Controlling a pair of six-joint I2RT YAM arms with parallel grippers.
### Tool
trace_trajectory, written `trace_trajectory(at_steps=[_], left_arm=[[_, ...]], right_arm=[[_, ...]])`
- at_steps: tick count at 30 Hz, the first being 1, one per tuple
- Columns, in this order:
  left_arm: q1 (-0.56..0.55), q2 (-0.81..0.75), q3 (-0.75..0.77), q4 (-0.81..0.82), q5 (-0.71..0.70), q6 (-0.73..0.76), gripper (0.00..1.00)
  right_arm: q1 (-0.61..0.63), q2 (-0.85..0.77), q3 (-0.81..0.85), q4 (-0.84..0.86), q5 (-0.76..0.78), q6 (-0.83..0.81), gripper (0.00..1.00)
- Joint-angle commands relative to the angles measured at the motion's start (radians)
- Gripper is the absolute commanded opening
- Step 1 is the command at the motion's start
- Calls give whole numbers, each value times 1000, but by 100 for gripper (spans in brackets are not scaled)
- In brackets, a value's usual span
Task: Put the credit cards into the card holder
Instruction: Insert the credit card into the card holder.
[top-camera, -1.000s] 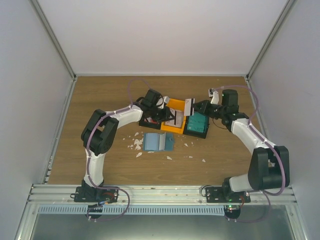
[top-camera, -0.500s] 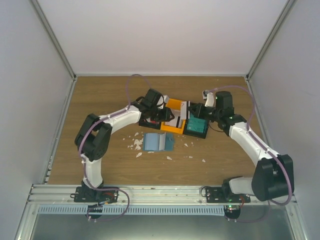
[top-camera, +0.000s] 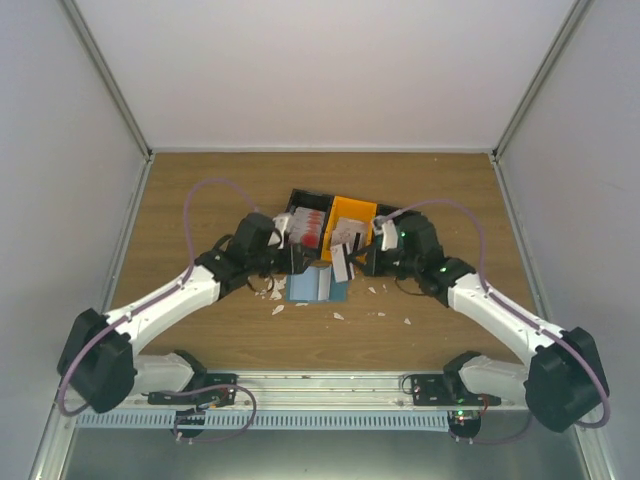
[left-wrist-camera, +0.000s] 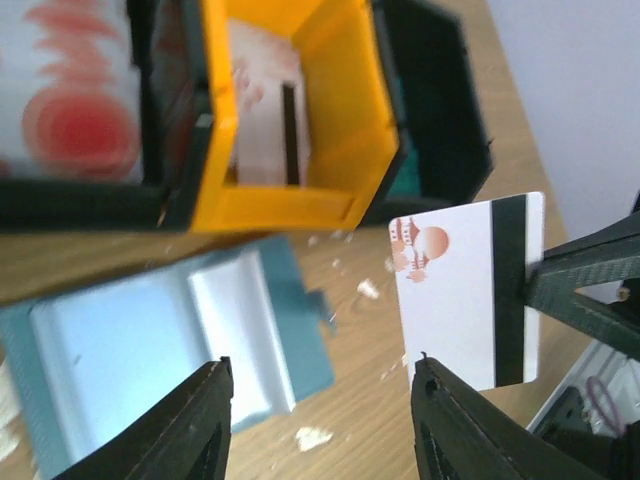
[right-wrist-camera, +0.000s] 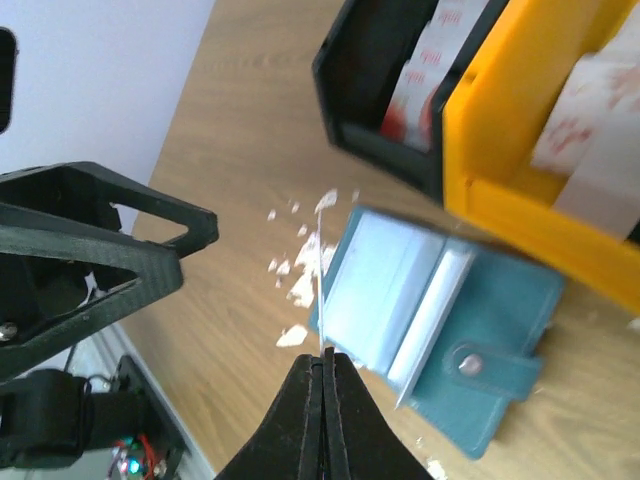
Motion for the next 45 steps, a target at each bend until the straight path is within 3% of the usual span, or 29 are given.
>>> trace_trajectory(at_steps=[1,5,9,22,31,38,45], left_arm=[[-5,-87,-133,62,-19,-43,50],[-5,-108,-219,95,2,-53,46],[-3,-84,-267,136,-7,-56,36],[71,66,-270,200,-53,-11,23],[94,158,-274,314,16,-6,22],[94,194,-329,358,1,-15,22],[94,211,-364,396,-19,-13,22]], right_arm=[[101,29,-31,77,62,98,1],[152,82,-50,142,95,175,1],[169,147,-59,197,121,269,0],[168,334,-42,387,153,399,0],[170,424,-85,504,130,412,0],[173,438,-132,518,161,413,0],[173,509,-155,608,94,418,1]])
